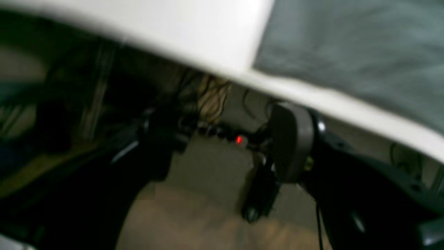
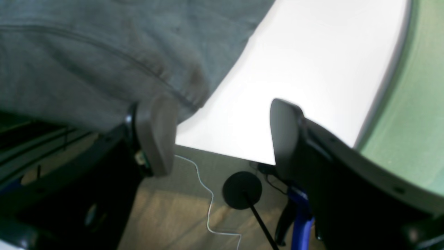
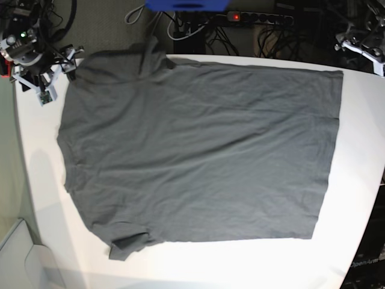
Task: Layout the t-shirt on the table in an organized manner, then fold the t-shirt properly
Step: 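Pull the collar-side corners apart with both grippers to flatten the shirt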
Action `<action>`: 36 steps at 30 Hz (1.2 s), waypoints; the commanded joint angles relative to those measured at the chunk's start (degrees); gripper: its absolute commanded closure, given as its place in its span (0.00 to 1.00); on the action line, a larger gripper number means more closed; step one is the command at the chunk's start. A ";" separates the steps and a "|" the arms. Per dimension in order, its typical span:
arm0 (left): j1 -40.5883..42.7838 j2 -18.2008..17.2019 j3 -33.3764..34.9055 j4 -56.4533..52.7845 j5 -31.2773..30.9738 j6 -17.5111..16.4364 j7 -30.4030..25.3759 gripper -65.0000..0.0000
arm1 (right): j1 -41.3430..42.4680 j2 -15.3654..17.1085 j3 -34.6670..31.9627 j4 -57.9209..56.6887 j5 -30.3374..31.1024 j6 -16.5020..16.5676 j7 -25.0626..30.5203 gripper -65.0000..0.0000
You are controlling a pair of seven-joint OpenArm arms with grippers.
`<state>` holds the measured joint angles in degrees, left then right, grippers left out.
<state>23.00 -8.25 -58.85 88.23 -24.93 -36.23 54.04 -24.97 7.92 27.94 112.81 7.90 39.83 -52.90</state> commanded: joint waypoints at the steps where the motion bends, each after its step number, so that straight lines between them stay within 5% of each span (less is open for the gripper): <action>1: -0.89 -1.20 -0.18 0.61 -1.49 -0.39 -1.43 0.35 | -0.22 0.74 0.23 0.72 0.49 0.17 0.82 0.35; 8: -2.48 -0.76 -0.01 4.13 -1.31 -3.29 -1.43 0.35 | -0.22 0.74 -0.03 0.64 0.49 0.17 0.82 0.35; 16: -5.73 -0.76 0.26 4.04 -0.87 -3.02 -1.43 0.36 | -0.04 0.74 -0.03 0.55 0.49 0.17 0.82 0.35; 23: -9.95 0.91 0.26 1.23 6.33 -3.55 -1.43 0.36 | -0.04 0.91 0.06 0.55 0.49 0.17 0.82 0.35; 36: -10.21 1.17 4.04 -1.94 6.60 -3.55 -1.51 0.36 | 0.14 1.00 0.14 0.55 0.49 0.17 0.82 0.35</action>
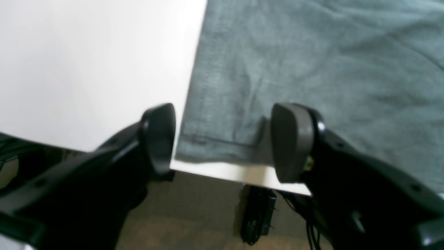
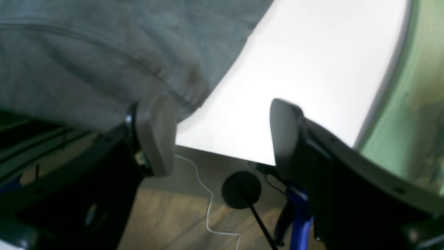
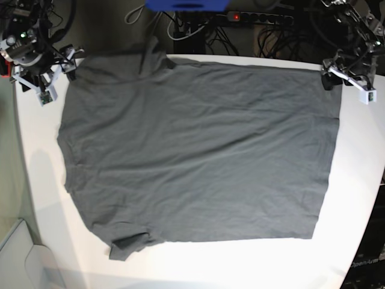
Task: Layout the t-shirt on the table in an organized manner, then fold the t-shirt properly
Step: 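Pull the collar-side corners apart with both grippers to flatten the shirt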
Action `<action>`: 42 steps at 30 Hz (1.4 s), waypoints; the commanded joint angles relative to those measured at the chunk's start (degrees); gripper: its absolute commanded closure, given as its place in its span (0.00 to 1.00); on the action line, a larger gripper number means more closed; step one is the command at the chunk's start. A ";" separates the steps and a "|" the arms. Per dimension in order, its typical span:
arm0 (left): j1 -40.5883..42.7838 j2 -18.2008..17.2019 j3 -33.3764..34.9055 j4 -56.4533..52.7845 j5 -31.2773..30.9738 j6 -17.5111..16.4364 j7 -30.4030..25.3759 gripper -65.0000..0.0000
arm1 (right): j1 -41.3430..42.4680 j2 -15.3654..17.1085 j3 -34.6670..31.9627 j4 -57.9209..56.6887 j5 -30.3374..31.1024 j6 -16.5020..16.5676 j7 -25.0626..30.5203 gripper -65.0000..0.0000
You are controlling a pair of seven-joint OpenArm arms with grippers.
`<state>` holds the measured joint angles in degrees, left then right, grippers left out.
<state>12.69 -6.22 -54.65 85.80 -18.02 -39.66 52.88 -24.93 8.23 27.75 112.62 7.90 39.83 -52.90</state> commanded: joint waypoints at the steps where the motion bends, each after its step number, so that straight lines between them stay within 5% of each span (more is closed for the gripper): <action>1: 0.28 -0.86 -0.16 0.49 -0.31 -0.12 -0.36 0.36 | 0.18 0.69 0.34 0.74 0.49 0.17 0.82 0.35; 9: 2.30 -0.77 -0.16 0.40 -0.75 -0.12 -0.09 0.38 | 0.27 0.69 0.34 0.74 0.49 0.17 0.82 0.35; 17: 2.30 -0.77 -0.16 0.40 -0.75 -0.21 0.26 0.79 | -0.08 0.69 0.34 0.74 0.49 0.17 0.82 0.35; 26: 1.95 -0.77 -0.16 0.40 -0.75 -0.30 0.26 0.81 | -0.17 0.69 0.52 0.83 0.49 0.17 0.55 0.35; 31: 1.86 -0.77 -0.16 0.57 -0.75 -0.30 0.26 1.00 | -0.26 0.69 1.13 0.83 0.58 0.17 0.47 0.34; 42: 1.77 -0.77 -0.25 0.84 -0.75 -0.30 0.17 1.00 | 1.85 -4.23 5.18 0.74 0.67 0.17 -5.86 0.34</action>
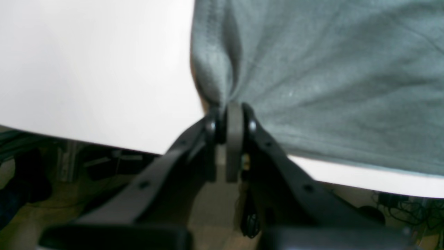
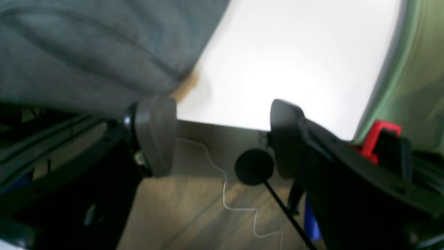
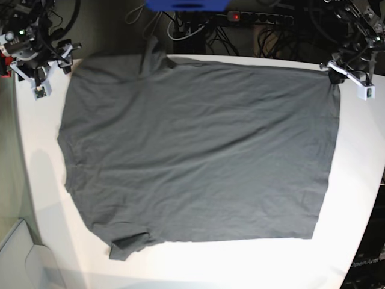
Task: Layout the t-shirt on the table in an organized manner, then fold the t-shirt properly
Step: 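Pull the collar-side corners apart with both grippers to flatten the shirt, then hold the collar-side corners with both grippers and lift them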
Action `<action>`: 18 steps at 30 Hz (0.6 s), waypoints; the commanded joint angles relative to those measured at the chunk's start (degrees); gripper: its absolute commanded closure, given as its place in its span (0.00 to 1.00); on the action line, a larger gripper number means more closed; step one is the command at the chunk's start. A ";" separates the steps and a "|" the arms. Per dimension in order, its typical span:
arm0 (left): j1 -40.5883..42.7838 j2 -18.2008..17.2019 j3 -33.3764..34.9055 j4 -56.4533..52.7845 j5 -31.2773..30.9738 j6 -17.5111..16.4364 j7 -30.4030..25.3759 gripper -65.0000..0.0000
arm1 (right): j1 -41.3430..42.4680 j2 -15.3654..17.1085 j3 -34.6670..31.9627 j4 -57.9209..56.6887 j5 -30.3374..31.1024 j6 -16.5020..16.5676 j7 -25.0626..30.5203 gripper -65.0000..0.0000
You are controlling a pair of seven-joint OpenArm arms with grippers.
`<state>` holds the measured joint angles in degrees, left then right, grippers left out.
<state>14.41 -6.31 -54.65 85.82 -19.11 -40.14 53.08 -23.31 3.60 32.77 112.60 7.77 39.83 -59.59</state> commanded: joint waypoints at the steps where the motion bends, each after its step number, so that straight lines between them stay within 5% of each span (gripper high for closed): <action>1: 0.05 -0.68 -0.25 0.82 0.34 0.18 -0.11 1.00 | 0.32 0.05 0.15 0.77 0.80 0.17 0.30 0.34; 18: 0.05 -0.68 -0.25 0.82 0.34 0.18 -0.38 1.00 | 3.22 -3.20 -1.08 -0.73 0.98 0.17 -0.23 0.34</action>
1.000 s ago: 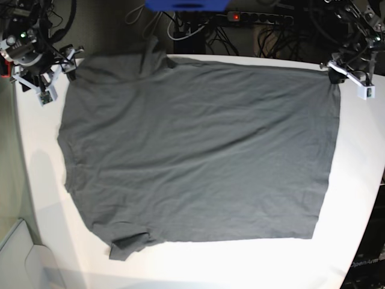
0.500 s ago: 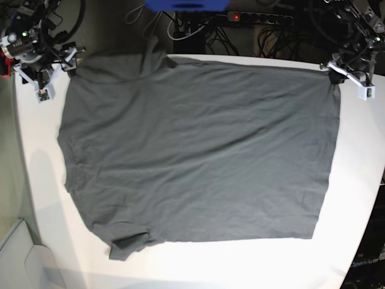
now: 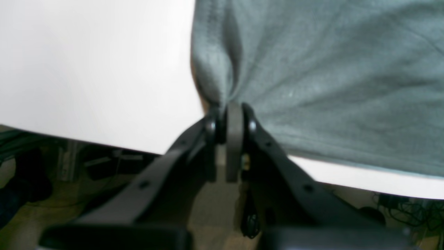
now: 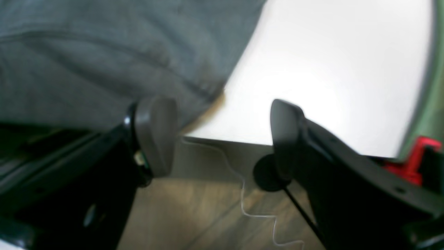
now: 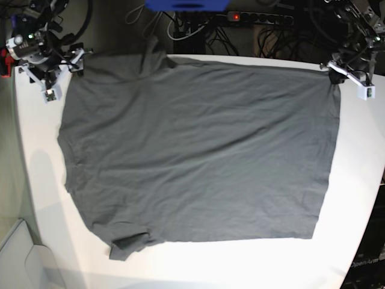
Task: Layout the t-shirt on the table in an organized manner, then fold the t-shirt properly
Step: 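Hold the collar-side corners with both grippers and lift them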
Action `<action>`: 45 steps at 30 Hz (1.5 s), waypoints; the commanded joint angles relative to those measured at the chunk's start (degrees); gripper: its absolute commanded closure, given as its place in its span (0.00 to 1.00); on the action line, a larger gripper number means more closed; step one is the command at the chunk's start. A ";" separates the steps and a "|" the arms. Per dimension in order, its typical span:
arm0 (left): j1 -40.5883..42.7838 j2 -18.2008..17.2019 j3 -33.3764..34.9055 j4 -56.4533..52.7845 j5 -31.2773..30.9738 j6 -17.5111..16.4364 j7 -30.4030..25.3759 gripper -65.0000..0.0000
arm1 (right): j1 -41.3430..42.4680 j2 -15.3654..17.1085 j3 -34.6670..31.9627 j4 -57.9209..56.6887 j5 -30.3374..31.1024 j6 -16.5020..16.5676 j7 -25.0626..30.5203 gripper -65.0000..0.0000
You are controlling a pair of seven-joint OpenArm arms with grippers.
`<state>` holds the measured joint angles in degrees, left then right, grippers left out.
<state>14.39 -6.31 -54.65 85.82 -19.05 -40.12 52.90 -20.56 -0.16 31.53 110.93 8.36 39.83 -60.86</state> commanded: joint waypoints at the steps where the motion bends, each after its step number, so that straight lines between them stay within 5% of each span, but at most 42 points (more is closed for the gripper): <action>1: 0.07 -0.68 -0.25 0.82 0.28 0.16 -0.20 1.00 | 0.56 0.47 0.08 0.67 0.39 0.17 1.04 0.34; 45: 0.07 -0.86 -0.51 0.99 0.37 0.25 0.06 1.00 | 1.17 -2.52 -0.98 -4.78 0.39 0.17 1.65 0.35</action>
<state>14.39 -6.33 -54.76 85.86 -18.70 -40.12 52.90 -19.40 -3.01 30.35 105.34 8.27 39.83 -59.99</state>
